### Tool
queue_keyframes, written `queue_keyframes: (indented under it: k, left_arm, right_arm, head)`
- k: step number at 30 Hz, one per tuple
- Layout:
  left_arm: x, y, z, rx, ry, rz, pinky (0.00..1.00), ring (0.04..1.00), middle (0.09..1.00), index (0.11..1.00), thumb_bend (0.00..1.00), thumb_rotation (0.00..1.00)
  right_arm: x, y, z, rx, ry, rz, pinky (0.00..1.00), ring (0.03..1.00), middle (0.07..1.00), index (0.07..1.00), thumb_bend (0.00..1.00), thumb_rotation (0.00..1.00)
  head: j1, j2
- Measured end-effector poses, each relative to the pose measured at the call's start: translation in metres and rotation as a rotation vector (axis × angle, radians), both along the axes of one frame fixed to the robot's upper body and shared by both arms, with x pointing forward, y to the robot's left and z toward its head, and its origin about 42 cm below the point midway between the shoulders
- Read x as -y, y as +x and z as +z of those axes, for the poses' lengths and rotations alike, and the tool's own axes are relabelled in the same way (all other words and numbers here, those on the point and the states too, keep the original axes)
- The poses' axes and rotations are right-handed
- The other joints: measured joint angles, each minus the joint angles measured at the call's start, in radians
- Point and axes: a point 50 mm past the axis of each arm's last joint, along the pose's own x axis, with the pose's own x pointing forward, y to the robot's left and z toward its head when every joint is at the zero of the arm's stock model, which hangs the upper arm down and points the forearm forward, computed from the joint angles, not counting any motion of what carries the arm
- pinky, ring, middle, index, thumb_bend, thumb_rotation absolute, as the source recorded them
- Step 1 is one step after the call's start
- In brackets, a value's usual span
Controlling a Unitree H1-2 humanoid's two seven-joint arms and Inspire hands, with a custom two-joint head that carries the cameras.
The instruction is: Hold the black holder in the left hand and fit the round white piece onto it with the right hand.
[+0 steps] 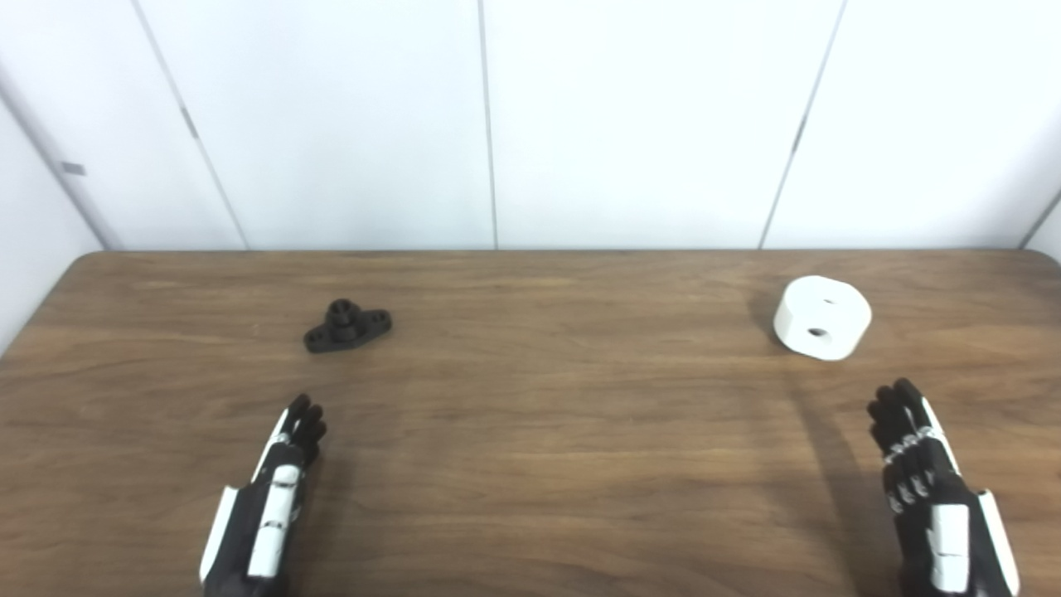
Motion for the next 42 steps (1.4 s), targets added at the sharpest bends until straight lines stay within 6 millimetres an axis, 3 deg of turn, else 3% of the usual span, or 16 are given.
queue_keyframes:
  k: [11,23,36,42]
  left_arm:
    - [0.0038,0.0005,-0.0005,-0.004,0.058,-0.005,0.95,0.928,0.936,0.955,0.31,0.84]
    - [0.0067,0.0012,-0.0003,0.023,0.084,0.004,0.93,0.924,0.932,0.954,0.37,0.83]
    - [0.0077,0.0019,-0.0009,0.022,0.092,0.008,0.95,0.935,0.933,0.957,0.37,0.82]
    - [0.0081,0.0013,-0.0012,0.019,0.105,0.008,0.94,0.936,0.932,0.962,0.41,0.65]
  right_arm:
    - [0.0024,0.0010,0.0008,0.012,0.005,0.005,1.00,0.975,0.968,0.963,0.56,0.99]
    - [0.0035,0.0021,0.0012,0.014,-0.001,0.028,1.00,1.000,0.988,0.977,0.59,1.00]
    - [0.0076,0.0036,0.0016,0.016,-0.004,0.012,1.00,0.969,0.962,0.964,0.54,1.00]
    - [0.0076,0.0036,0.0016,0.016,-0.004,0.012,0.86,0.867,0.878,0.877,0.63,0.96]
  head:
    - [0.117,-0.025]
    - [0.195,-0.063]
    - [0.178,-0.063]
    - [0.151,-0.058]
